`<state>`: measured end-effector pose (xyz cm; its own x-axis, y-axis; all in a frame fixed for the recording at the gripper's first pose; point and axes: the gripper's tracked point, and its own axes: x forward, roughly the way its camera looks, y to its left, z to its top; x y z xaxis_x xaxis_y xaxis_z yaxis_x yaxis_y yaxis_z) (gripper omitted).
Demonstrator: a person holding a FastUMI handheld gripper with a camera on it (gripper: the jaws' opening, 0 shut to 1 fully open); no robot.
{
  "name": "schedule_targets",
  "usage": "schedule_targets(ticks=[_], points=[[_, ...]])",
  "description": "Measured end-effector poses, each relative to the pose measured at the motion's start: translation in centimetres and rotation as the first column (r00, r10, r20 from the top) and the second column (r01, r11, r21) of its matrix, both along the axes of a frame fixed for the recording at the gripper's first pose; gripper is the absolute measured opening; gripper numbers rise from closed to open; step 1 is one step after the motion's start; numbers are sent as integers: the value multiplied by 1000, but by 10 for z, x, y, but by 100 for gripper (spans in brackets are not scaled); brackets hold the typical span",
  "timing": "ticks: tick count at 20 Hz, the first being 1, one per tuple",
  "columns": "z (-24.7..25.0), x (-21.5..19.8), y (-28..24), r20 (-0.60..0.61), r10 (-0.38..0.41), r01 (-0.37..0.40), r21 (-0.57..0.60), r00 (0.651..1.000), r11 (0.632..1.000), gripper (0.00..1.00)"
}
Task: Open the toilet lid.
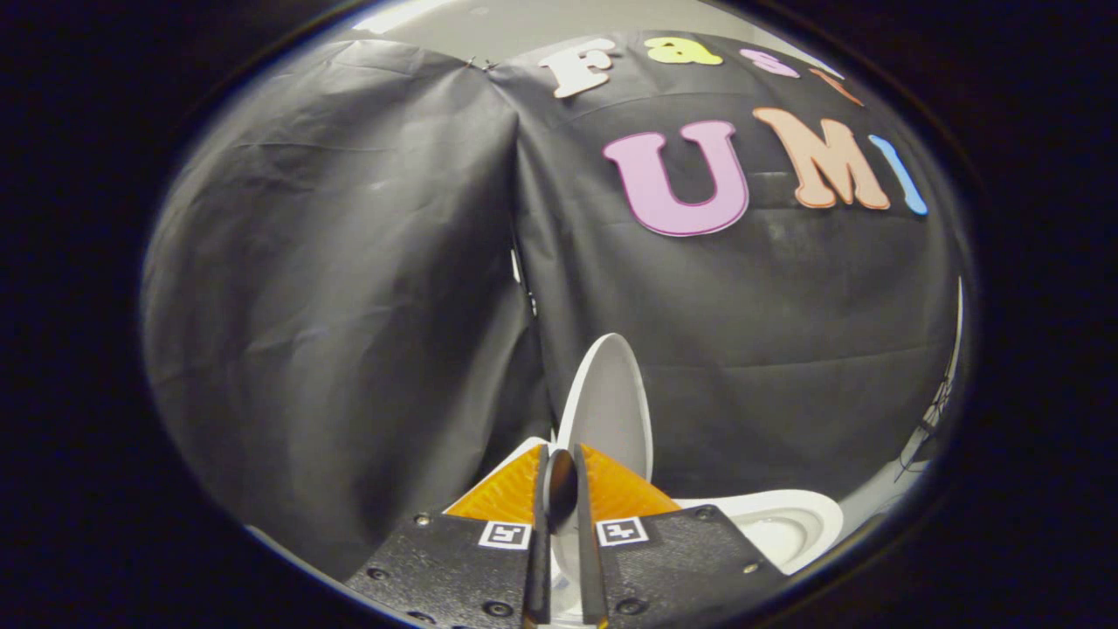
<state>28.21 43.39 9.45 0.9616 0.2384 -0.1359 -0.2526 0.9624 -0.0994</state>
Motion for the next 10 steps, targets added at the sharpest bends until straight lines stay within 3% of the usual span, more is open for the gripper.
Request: schedule_targets(ticks=[10], points=[[-21,10,62,-25,103,-103,4,994,995,17]])
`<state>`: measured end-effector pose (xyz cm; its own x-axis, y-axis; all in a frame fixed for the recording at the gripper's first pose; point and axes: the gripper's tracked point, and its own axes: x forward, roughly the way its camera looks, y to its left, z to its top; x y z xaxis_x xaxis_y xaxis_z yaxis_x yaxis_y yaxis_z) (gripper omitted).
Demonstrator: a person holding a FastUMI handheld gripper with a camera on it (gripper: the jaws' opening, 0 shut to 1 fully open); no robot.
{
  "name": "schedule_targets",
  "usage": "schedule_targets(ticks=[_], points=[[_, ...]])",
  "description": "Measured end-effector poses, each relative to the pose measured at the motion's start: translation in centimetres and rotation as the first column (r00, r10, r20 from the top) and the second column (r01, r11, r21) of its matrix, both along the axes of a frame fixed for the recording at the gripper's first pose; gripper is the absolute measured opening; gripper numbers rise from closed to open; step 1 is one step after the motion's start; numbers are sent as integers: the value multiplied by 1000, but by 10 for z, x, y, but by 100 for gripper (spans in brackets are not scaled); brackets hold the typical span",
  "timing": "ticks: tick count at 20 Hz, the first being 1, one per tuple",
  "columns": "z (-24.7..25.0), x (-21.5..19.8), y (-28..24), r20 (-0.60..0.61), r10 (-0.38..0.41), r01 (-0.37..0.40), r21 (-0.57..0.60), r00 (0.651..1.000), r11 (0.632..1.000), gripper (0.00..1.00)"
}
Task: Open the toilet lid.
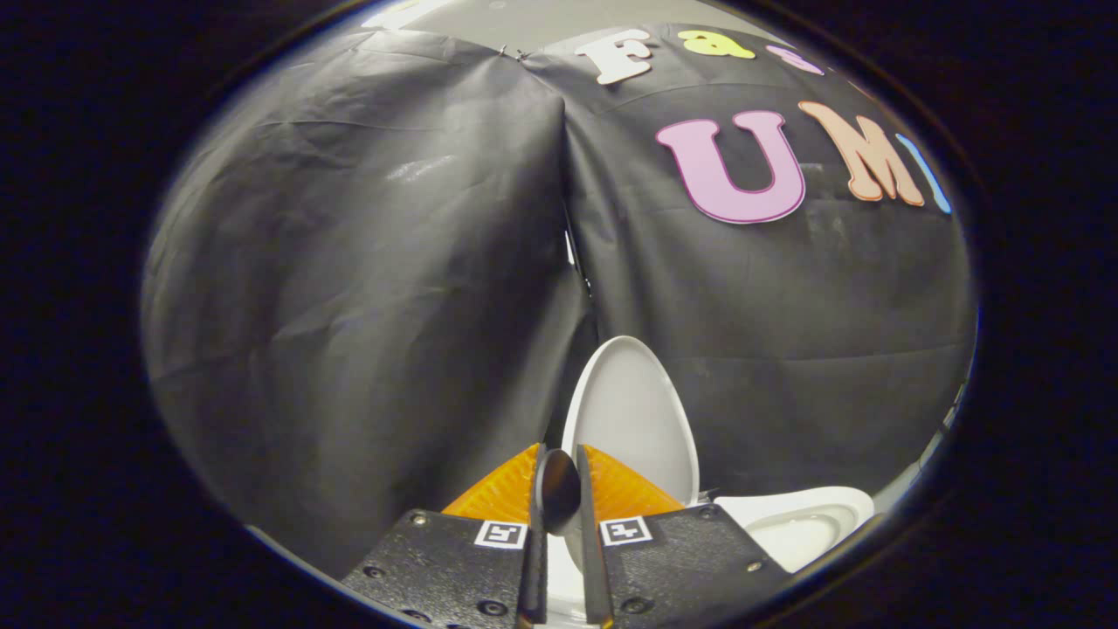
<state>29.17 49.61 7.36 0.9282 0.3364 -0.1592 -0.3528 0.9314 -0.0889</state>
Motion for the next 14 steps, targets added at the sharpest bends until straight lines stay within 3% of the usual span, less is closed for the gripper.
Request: schedule_targets(ticks=[4,14], points=[[-3,-1,3,5,-7,7,-4,1000,1000,18],[16,-13,-4,56,22,-22,-12,998,1000,51]])
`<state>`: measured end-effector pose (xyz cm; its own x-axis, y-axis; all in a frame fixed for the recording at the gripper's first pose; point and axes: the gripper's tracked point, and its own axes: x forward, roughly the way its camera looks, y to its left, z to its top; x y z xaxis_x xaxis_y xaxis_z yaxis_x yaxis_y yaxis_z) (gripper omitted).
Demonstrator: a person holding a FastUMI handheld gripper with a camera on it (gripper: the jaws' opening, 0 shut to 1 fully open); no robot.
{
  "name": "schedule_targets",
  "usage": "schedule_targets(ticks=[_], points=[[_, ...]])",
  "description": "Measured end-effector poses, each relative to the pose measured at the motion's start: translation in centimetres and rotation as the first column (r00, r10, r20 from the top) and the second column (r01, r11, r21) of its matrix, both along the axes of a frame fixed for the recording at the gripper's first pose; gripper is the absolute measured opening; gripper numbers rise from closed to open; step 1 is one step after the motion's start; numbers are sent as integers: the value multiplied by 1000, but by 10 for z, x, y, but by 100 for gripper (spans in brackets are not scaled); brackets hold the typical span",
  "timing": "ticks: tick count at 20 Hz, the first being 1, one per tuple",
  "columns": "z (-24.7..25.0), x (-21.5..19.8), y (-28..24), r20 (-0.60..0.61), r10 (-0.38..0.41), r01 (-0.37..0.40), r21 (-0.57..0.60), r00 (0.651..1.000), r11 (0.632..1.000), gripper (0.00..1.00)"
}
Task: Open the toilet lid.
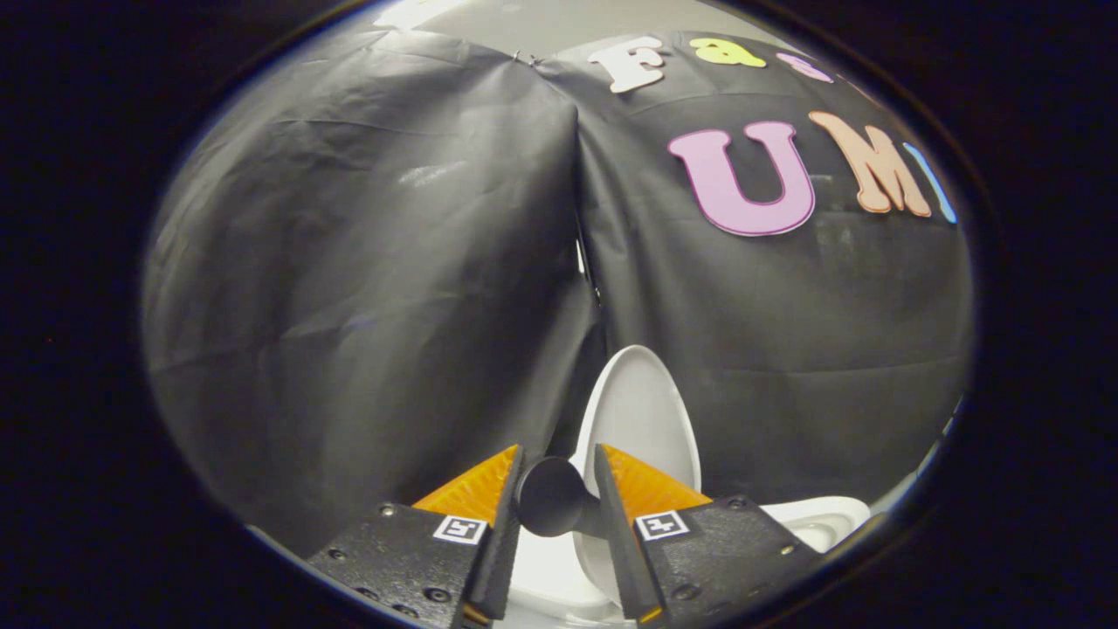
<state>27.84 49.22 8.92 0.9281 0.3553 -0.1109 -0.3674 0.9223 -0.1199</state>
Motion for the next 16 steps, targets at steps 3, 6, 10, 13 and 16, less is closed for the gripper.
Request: schedule_targets(ticks=[3,6,10,13,16], points=[[20,-12,0,57,35,-36,20,998,999,64],[49,-30,-4,134,96,-100,27,986,995,76],[80,-42,-41,200,69,-77,34,977,996,80],[104,-42,-95,234,-18,6,51,972,999,80],[118,-44,-152,262,-107,94,61,959,994,80]])
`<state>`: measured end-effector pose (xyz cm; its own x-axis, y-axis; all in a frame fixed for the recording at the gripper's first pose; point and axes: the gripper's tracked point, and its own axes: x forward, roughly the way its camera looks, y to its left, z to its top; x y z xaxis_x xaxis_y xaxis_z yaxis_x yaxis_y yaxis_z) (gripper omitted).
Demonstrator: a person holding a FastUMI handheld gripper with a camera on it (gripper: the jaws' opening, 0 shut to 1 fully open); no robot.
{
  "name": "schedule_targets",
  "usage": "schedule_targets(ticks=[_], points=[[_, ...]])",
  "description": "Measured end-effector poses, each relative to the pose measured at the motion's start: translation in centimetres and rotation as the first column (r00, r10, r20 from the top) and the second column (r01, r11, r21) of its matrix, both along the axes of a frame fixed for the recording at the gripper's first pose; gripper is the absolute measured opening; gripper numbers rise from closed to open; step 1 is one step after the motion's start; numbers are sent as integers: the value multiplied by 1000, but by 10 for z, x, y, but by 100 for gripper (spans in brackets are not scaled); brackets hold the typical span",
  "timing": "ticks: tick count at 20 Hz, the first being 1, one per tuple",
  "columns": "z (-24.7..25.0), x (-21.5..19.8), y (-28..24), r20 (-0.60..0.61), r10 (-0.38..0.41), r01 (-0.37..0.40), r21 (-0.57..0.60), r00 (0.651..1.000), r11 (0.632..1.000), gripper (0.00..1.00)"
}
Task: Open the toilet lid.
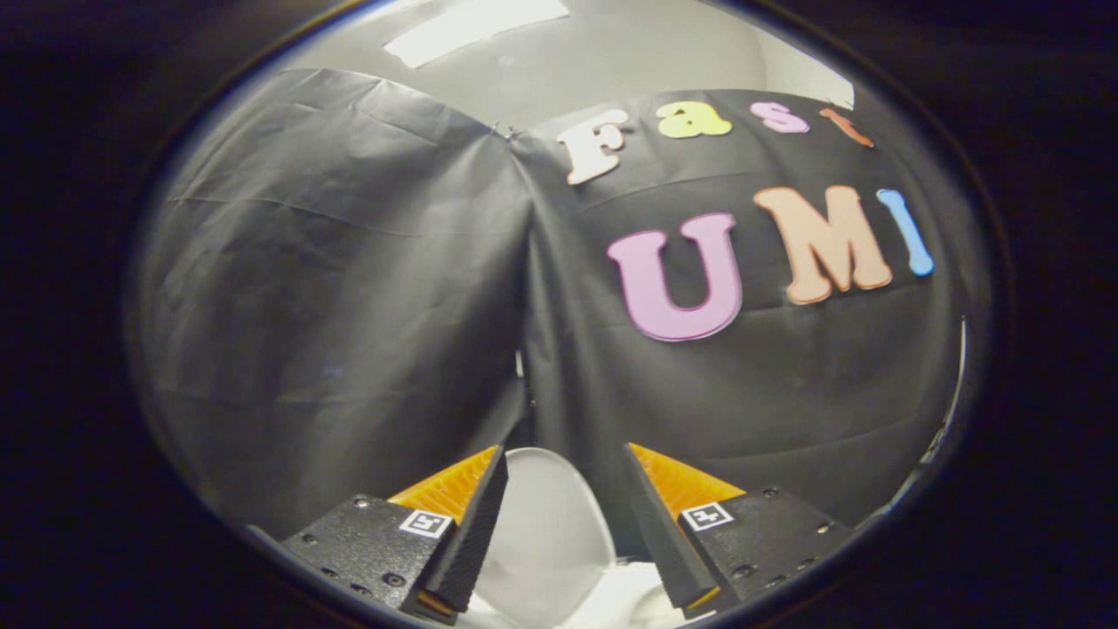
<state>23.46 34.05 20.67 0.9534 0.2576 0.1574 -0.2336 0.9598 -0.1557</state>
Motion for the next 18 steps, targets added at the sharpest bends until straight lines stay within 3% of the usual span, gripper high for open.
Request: schedule_targets(ticks=[9,12,18], points=[[30,-23,-180,63,-235,229,86,970,970,81],[30,-40,-227,73,-278,266,136,958,954,80],[9,-74,-332,34,-428,416,177,903,892,80]])
